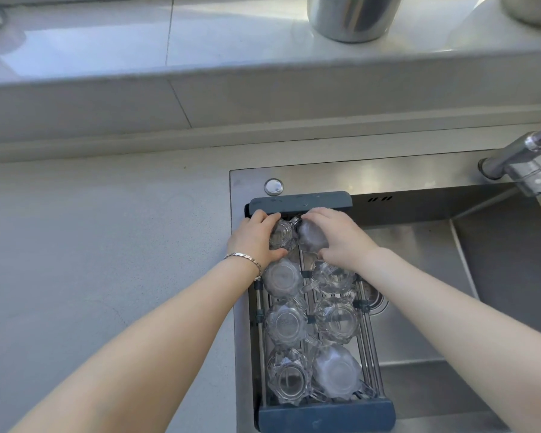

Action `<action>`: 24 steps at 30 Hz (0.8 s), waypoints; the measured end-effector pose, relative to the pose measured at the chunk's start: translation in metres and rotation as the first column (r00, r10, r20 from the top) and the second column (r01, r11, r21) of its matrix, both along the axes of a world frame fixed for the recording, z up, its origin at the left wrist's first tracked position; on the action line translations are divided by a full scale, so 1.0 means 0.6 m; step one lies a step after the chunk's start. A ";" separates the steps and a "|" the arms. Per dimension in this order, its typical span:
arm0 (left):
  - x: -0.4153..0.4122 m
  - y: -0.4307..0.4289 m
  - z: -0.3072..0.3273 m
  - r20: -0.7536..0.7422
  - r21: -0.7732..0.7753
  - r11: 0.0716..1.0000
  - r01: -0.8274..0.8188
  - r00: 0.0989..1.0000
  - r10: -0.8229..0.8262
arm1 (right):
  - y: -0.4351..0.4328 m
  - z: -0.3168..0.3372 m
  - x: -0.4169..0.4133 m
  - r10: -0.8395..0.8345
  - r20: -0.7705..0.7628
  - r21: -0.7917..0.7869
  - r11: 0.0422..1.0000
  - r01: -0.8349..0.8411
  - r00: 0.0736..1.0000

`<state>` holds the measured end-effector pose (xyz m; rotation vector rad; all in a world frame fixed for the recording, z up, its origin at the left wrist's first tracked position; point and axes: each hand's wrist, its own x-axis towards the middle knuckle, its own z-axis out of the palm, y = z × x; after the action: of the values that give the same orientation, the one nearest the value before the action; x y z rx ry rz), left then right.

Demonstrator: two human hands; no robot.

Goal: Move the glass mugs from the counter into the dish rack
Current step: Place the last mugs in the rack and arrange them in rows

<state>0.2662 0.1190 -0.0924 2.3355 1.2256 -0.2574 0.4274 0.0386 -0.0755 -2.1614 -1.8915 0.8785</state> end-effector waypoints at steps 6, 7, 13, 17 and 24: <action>0.001 -0.002 0.003 -0.010 0.004 1.000 0.003 1.000 -0.003 | -0.028 -0.022 -0.021 -0.285 -0.089 0.061 0.955 0.291 0.954; 0.001 -0.002 0.004 -0.013 0.005 1.000 0.005 1.000 -0.005 | -0.033 -0.026 -0.027 -0.393 -0.062 0.057 0.916 0.396 0.917; 0.005 -0.006 0.004 -0.030 0.019 1.000 0.011 1.000 -0.011 | -0.032 -0.043 -0.037 -0.654 -0.182 -0.063 0.753 0.655 0.734; 0.008 -0.009 0.004 -0.018 0.007 1.000 0.018 1.000 -0.018 | -0.044 -0.047 -0.029 -0.639 -0.230 -0.058 0.762 0.645 0.734; 0.008 -0.045 0.009 0.024 0.038 0.992 -0.119 0.993 0.118 | -0.056 -0.034 -0.014 -0.562 -0.358 -0.189 0.826 0.532 0.745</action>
<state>0.2708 0.0917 -0.0868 2.2816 1.3640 -0.1682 0.4193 0.0049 -0.0958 -2.1696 -0.9558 1.1482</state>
